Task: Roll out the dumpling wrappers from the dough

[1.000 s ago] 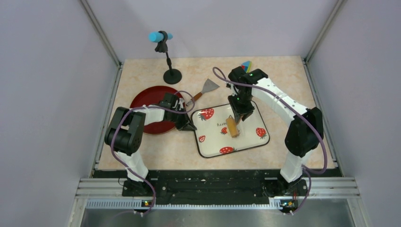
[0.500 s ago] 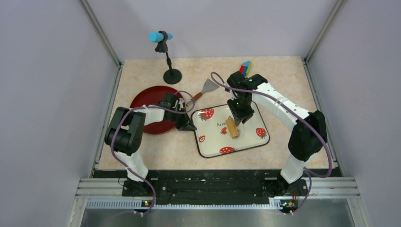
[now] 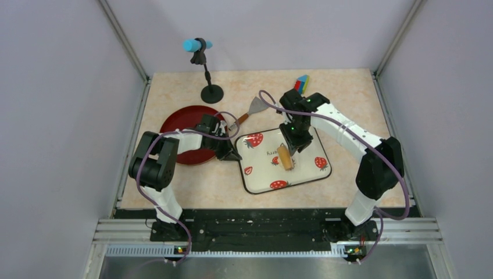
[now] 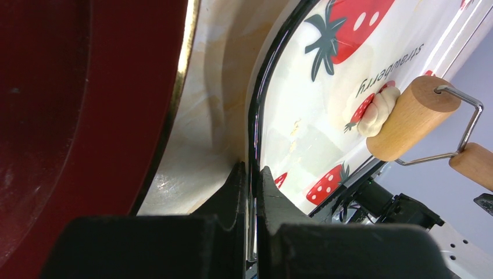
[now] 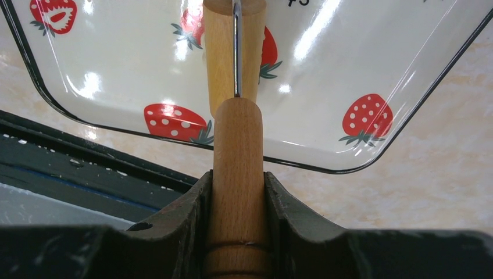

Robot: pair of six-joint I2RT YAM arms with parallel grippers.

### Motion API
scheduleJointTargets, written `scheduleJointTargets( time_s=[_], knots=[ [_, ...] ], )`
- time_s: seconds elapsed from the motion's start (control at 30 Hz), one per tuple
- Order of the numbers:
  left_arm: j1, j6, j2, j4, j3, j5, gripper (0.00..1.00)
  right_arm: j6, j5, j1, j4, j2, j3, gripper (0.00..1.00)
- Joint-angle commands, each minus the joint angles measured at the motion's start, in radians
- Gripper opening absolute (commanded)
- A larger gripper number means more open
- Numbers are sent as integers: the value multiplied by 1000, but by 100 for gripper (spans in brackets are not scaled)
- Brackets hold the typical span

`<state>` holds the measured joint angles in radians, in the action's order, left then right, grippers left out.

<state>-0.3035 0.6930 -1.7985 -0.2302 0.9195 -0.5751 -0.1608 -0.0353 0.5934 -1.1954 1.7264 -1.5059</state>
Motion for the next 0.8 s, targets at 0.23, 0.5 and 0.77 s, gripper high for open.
scheduleJointTargets(
  time_s=[0.23,0.5,0.77],
  knots=[
    [7,-43,-40,-85,-65,169,0,29,-31,27,45,127,145,0],
    [7,-46,-37,-87,-70,169,0,30,-39,27,65,172,167,0],
    [10,-55,-40,-95,-68,169,0,26,-40,24,80,223,186,0]
  ],
)
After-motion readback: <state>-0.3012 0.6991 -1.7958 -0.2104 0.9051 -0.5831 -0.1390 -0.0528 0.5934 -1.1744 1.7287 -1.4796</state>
